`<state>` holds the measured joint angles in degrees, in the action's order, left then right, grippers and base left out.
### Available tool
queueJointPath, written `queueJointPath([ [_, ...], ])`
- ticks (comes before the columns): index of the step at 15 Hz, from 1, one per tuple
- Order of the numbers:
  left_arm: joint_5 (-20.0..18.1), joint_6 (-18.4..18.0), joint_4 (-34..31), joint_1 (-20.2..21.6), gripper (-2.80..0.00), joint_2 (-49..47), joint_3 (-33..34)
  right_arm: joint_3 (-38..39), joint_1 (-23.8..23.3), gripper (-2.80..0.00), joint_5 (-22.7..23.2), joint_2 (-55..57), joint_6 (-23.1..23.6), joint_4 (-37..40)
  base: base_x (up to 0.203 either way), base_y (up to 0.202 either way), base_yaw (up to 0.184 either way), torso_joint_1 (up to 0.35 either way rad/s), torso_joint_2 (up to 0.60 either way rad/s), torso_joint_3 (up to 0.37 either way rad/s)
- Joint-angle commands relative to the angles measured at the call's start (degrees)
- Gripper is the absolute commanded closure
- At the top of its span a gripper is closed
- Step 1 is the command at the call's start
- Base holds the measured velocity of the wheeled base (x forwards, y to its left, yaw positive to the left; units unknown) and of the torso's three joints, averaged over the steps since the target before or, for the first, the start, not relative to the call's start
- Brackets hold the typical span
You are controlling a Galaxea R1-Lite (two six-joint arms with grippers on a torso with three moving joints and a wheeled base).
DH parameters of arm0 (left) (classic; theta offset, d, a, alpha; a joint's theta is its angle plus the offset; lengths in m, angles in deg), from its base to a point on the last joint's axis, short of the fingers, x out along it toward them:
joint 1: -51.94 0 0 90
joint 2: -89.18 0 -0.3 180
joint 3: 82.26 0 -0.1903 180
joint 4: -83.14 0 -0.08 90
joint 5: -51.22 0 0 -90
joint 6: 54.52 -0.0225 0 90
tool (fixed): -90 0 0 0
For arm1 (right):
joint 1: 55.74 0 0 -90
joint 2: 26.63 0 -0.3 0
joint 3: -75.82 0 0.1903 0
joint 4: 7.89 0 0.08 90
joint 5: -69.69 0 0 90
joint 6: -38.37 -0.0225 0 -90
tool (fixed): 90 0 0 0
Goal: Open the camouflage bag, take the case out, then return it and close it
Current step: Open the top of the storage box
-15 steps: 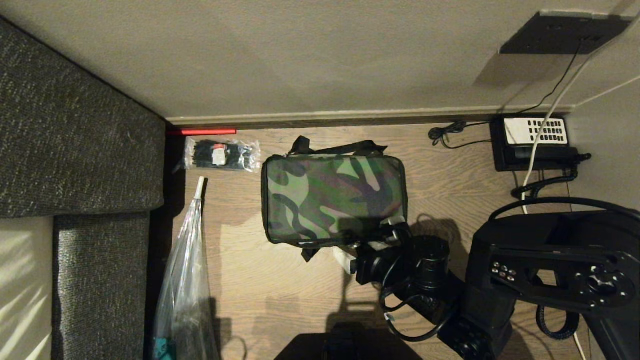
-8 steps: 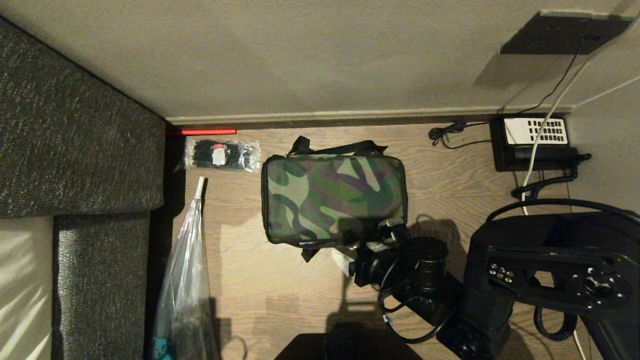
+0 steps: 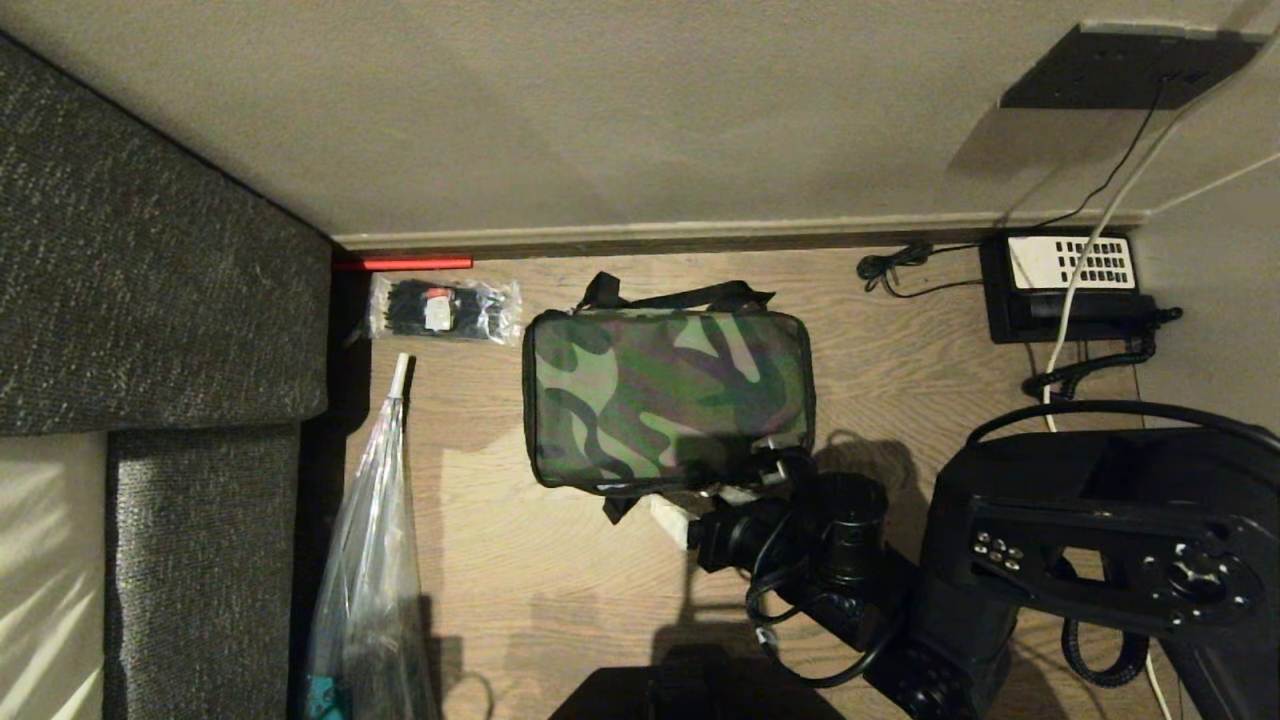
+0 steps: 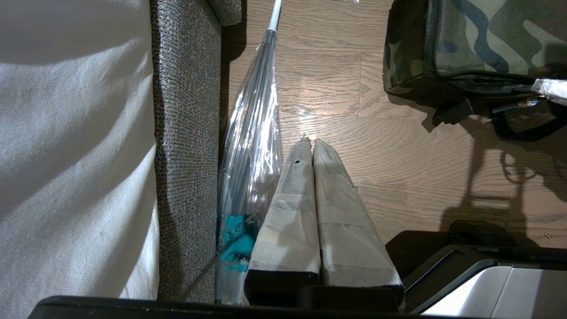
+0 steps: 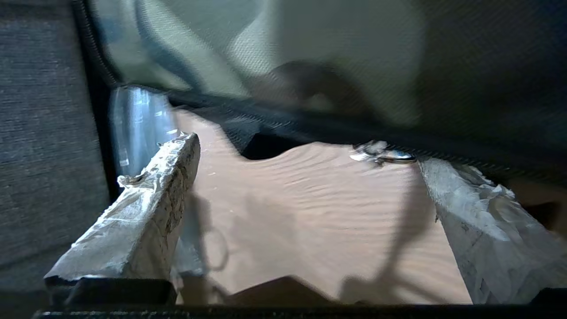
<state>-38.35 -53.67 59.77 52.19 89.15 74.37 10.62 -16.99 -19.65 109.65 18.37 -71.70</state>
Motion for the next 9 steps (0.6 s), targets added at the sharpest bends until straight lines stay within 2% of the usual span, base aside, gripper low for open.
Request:
queueJointPath([
  [1, 0.0, 0.0, 0.0, 0.0, 0.0, 0.1, 0.2, 0.1, 0.2, -2.8, 0.0, -0.1, -0.2, -0.5, 0.0, 0.0, 0.0, 0.0, 0.0, 0.0],
  [6, 0.0, 0.0, 0.0, 0.0, 0.0, 0.1, 0.2, 0.1, 1.0, -2.8, -0.1, 1.1, 0.5, -0.5, 0.0, 0.0, 0.0, 0.0, 0.0, 0.0],
  [8, 0.0, 0.0, 0.0, 0.0, 0.0, 0.1, 0.2, 0.4, 0.9, -2.8, -0.4, 2.2, 6.3, -0.5, 0.0, 0.0, 0.0, 0.0, 0.0, 0.0],
  [9, 0.0, 0.0, 0.0, 0.0, 0.0, 0.1, 0.2, 0.3, 0.9, -2.8, -0.6, 2.8, 6.7, -0.5, 0.0, 0.0, 0.0, 0.0, 0.0, 0.0],
])
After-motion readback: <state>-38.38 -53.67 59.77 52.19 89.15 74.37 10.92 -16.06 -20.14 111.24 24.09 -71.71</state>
